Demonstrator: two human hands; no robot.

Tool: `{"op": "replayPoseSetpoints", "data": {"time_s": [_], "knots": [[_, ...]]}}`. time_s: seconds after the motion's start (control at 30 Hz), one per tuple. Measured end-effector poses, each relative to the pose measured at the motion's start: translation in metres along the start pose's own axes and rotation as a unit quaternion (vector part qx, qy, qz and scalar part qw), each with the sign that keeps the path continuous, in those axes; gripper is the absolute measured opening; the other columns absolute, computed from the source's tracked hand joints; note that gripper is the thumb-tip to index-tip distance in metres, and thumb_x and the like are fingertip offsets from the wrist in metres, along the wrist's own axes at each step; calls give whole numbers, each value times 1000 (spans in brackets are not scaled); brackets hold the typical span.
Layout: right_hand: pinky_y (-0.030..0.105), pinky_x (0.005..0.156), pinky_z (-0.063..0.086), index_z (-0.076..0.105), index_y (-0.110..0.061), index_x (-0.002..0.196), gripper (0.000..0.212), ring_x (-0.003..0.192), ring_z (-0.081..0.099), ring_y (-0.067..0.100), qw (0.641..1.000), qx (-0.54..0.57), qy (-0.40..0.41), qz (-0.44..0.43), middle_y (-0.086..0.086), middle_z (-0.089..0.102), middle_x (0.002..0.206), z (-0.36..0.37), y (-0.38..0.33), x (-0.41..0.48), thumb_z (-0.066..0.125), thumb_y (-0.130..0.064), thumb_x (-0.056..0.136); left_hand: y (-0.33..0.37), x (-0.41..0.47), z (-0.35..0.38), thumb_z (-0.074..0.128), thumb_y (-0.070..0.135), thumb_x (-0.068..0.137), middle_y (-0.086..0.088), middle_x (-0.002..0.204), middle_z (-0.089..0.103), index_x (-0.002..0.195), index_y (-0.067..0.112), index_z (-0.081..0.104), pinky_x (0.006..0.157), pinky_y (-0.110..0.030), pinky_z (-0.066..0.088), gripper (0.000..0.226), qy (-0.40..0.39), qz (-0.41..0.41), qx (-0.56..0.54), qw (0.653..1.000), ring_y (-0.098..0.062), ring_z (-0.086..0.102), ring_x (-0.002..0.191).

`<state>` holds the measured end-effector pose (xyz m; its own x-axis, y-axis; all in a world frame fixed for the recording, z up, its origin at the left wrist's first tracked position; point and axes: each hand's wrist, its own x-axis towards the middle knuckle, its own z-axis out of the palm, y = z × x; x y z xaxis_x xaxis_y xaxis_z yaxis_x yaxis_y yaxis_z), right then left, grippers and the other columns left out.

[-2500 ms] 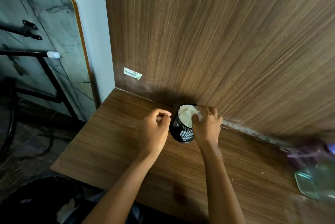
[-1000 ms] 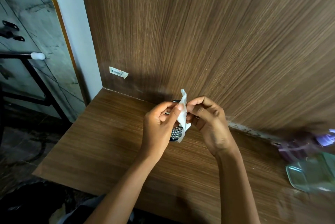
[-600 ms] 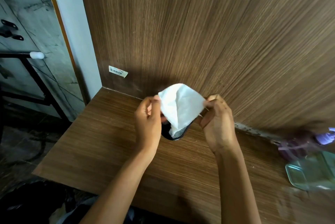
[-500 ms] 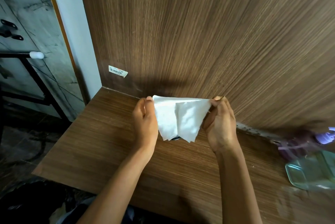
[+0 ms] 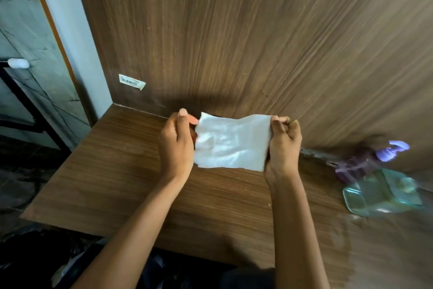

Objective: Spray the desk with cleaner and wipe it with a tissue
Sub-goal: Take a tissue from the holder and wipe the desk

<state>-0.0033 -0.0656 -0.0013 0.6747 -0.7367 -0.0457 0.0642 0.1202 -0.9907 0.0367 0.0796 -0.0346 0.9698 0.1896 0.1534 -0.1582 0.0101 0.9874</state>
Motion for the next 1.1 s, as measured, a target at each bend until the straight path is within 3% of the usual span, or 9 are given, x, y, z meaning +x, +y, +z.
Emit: {"op": "replayPoseSetpoints", "data": {"time_s": [0.1,0.3,0.4,0.5,0.57,0.67,0.77,0.9,1.1], "knots": [[22,58,39,40,-22,69,28,60,41,5,997,-6,73,-36,-4,44,68,-51,-9,-5,50,-10,92,-3,-9,9,39,27,94,6,37,48,67,24,52,41,-19,31,30,-35,20,-14,999,-7,43,34],[22,59,35,40,-26,81,19,58,48,-2,917,-275,171,-232,-5,46,72,-138,-29,-20,45,-13,94,-11,-42,30,40,42,83,3,37,47,64,23,57,49,-28,38,32,-159,70,46,984,-10,44,34],[33,63,37,55,-23,99,15,68,57,24,888,-436,15,-143,5,60,81,-145,-11,-24,45,-29,89,-14,-50,33,44,38,89,4,38,48,68,19,61,49,-25,39,33,-204,81,85,972,-11,47,37],[44,68,54,57,-43,76,11,71,69,24,863,-492,-100,-43,2,71,83,-157,21,-33,54,-34,81,-17,-50,32,47,25,94,7,37,47,72,14,63,48,-23,37,29,-214,61,109,969,-9,48,40],[41,71,54,60,-39,69,34,78,70,26,883,-466,-20,-50,4,73,82,-168,33,-39,58,-8,83,-17,-48,32,47,21,93,8,38,49,72,15,63,46,-23,37,28,-213,35,112,970,-9,48,41],[21,82,40,71,-8,96,27,102,63,26,911,-387,144,-10,12,71,107,-168,42,-45,50,4,85,-15,-48,31,47,17,93,6,42,51,73,14,63,45,-27,40,26,-216,15,109,970,-13,50,46],[34,106,33,42,1,136,46,133,39,26,921,-346,151,97,17,41,146,-159,62,-31,49,-12,93,-14,-48,29,46,14,93,2,49,54,75,9,64,47,-27,43,25,-216,13,110,970,-10,51,45],[44,116,1,0,3,146,83,145,-9,34,857,-470,125,171,19,-5,157,-125,91,-15,38,-49,93,-15,-47,28,46,13,93,-1,50,55,75,8,64,44,-21,43,25,-208,12,108,972,-7,52,44],[52,115,-5,-6,-5,147,93,142,-15,40,749,-643,91,130,22,-10,156,-114,117,-7,18,-70,86,-18,-44,25,46,12,93,-2,52,56,76,7,63,43,-13,41,25,-204,4,106,973,-4,52,42]]}}
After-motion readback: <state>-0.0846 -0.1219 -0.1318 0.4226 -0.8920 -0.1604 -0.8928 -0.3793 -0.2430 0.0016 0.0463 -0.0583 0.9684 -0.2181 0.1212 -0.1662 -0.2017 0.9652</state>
